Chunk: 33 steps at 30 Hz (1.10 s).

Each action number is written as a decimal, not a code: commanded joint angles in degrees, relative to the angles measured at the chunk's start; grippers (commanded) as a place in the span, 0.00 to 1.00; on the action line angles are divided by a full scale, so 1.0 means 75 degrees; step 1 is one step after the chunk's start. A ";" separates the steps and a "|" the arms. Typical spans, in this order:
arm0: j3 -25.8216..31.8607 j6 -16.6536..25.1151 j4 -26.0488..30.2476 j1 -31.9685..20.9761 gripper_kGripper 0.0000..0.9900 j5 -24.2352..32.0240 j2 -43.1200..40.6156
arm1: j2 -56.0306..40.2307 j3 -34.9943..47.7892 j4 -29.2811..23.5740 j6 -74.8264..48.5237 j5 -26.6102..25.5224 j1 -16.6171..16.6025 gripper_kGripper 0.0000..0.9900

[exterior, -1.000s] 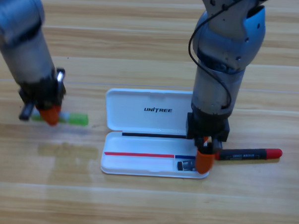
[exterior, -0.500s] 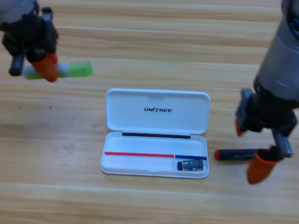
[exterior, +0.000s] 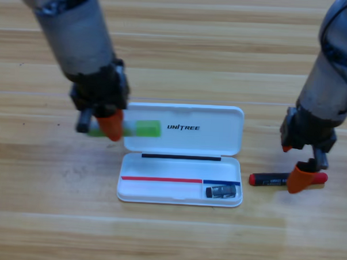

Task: Clean up eraser and pencils

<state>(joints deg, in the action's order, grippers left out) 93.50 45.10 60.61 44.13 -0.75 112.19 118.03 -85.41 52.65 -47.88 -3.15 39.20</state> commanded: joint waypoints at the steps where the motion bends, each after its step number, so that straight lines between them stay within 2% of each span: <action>1: 0.0225 -0.0178 -0.0053 0.0351 0.00 0.0159 0.0874 | 0.0927 0.0127 -0.0574 -0.0214 0.0151 -0.0328 0.90; 3: 0.0272 -0.0213 -0.0089 0.0433 0.00 0.0182 0.1015 | 0.1056 0.0127 -0.0598 -0.0272 0.0151 -0.0328 0.90; 5: 0.0330 -0.0248 -0.0089 0.0503 0.00 0.0194 0.1155 | 0.1161 0.0127 -0.0610 -0.0343 0.0139 -0.0328 0.82; 7: 0.0389 -0.0272 -0.0089 0.0574 0.00 0.0241 0.1272 | 0.1255 0.0185 -0.0610 -0.0413 0.0139 -0.0328 0.82; 8: 0.0424 -0.0307 -0.0089 0.0597 0.00 0.0241 0.1319 | 0.1266 0.0220 -0.0610 -0.0436 0.0139 -0.0328 0.78; 9: 0.0459 -0.0342 -0.0089 0.0644 0.00 0.0241 0.1366 | 0.1290 0.0256 -0.0610 -0.0495 0.0127 -0.0328 0.70; 11: 0.0530 -0.0401 -0.0089 0.0726 0.00 0.0241 0.1472 | 0.1290 0.0361 -0.0598 -0.0706 0.0116 -0.0328 0.46; 14: 0.0635 -0.0471 -0.0089 0.0843 0.00 0.0253 0.1600 | 0.1290 0.0478 -0.0563 -0.0987 0.0116 -0.0328 0.00; 27: 0.0846 -0.0682 -0.0089 0.1054 0.00 0.0323 0.2011 | 0.1044 0.0572 -0.0574 -0.1022 -0.0166 -0.0328 0.00; 33: 0.0846 -0.0693 -0.0089 0.1042 0.00 0.0323 0.2151 | 0.0282 0.0619 -0.0317 -0.0928 -0.0166 -0.0176 0.00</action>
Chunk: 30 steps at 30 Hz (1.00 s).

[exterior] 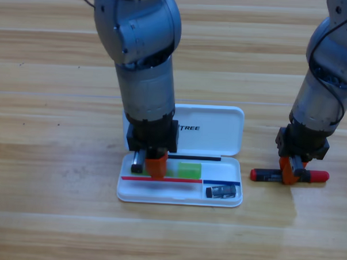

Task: Clean up eraser and pencils

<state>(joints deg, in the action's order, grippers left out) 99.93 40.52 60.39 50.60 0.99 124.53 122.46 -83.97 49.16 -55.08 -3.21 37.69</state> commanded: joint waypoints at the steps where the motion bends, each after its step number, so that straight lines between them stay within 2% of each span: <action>1: -0.0011 -0.0094 -0.0060 0.0180 0.00 0.0091 0.0517 | -0.0520 0.0426 0.0266 0.0078 -0.0169 0.0072 0.00; 8: -0.0058 -0.0117 -0.0131 0.0180 0.00 0.0126 0.0599 | -0.1762 0.0403 0.0805 0.0371 -0.0333 0.0447 0.00; 23: -0.0140 -0.0199 -0.0142 0.0180 0.00 0.0114 0.0587 | -0.1516 0.0309 0.0828 0.0488 -0.0392 0.0529 0.00; 24: -0.0152 -0.0199 -0.0131 0.0180 0.15 0.0114 0.0587 | -0.1504 0.0309 0.0828 0.0488 -0.0392 0.0529 0.00; 27: -0.0211 -0.0199 -0.0096 0.0180 0.80 0.0091 0.0587 | -0.1516 0.0297 0.0828 0.0500 -0.0392 0.0529 0.00; 29: -0.0246 -0.0199 -0.0096 0.0180 0.97 0.0091 0.0575 | -0.1539 0.0285 0.0828 0.0512 -0.0392 0.0529 0.00; 30: -0.0258 -0.0199 -0.0096 0.0180 1.00 0.0091 0.0575 | -0.1539 0.0274 0.0828 0.0512 -0.0392 0.0529 0.00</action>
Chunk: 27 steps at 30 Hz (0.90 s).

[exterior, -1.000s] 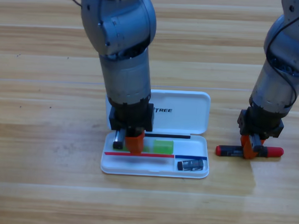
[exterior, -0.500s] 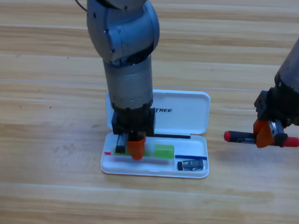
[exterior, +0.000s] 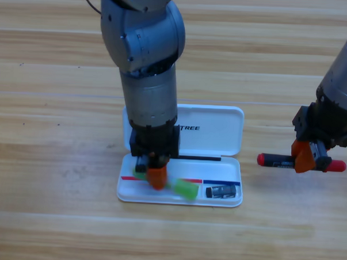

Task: Clean up eraser and pencils

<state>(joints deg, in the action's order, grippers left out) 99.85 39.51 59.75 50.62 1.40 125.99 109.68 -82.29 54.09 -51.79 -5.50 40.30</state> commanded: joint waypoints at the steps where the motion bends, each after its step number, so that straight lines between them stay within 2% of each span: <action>1: -0.0259 -0.0065 -0.0010 0.0176 1.00 0.0036 0.0393 | 0.0166 0.0038 0.0171 0.0073 -0.0087 0.0181 0.00; 12: -0.0259 -0.0077 -0.0010 0.0176 1.00 0.0024 0.0416 | 0.0177 -0.0032 0.0171 0.0096 -0.0087 0.0275 0.00; 18: -0.0212 -0.0042 0.0072 0.0176 1.00 -0.0105 0.0159 | 0.0412 -0.0442 0.0206 0.0319 -0.0087 0.0650 0.00; 23: -0.0154 -0.0030 0.0330 -0.0222 1.00 -0.0702 -0.1330 | 0.1396 -0.1696 0.0698 0.0542 -0.0052 0.1048 0.00; 27: -0.0681 0.0063 0.0377 -0.1242 1.00 -0.0866 -0.2912 | 0.2252 -0.2903 0.1038 0.0659 0.0089 0.1235 0.00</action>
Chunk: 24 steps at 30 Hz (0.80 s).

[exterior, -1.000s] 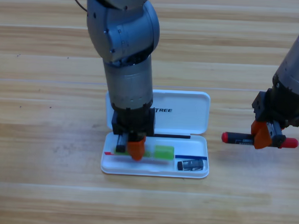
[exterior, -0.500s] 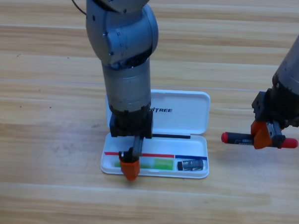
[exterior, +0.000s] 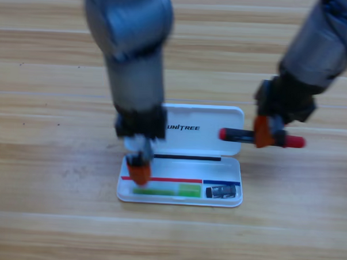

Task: Clean up eraser and pencils

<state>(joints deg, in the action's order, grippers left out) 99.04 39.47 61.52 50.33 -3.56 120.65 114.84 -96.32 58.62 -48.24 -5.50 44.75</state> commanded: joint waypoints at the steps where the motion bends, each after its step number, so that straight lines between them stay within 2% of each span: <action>1: -0.0760 0.0198 0.0141 -0.1589 1.00 -0.0193 -0.2517 | 0.1751 -0.1338 0.0551 0.0222 0.0112 0.0689 0.00; 6: -0.1639 0.1054 -0.0094 -0.3476 1.00 0.0498 -0.3208 | 0.2431 -0.2392 0.0844 0.0339 0.0218 0.0959 0.00; 9: -0.2249 0.1487 -0.0445 -0.4261 1.00 0.1119 -0.3313 | 0.2736 -0.2720 0.0879 0.0386 0.0241 0.1076 0.00; 13: -0.2764 0.1652 -0.0785 -0.4449 1.00 0.1178 -0.3384 | 0.3075 -0.2978 0.0891 0.0468 0.0288 0.1158 0.00; 24: -0.2893 0.1675 -0.0820 -0.4437 1.00 0.1236 -0.3489 | 0.3298 -0.3166 0.0915 0.0608 0.0358 0.1193 0.00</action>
<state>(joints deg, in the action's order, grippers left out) 79.06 51.33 56.36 18.25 4.91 95.13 136.56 -120.36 64.40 -44.47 -3.21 52.12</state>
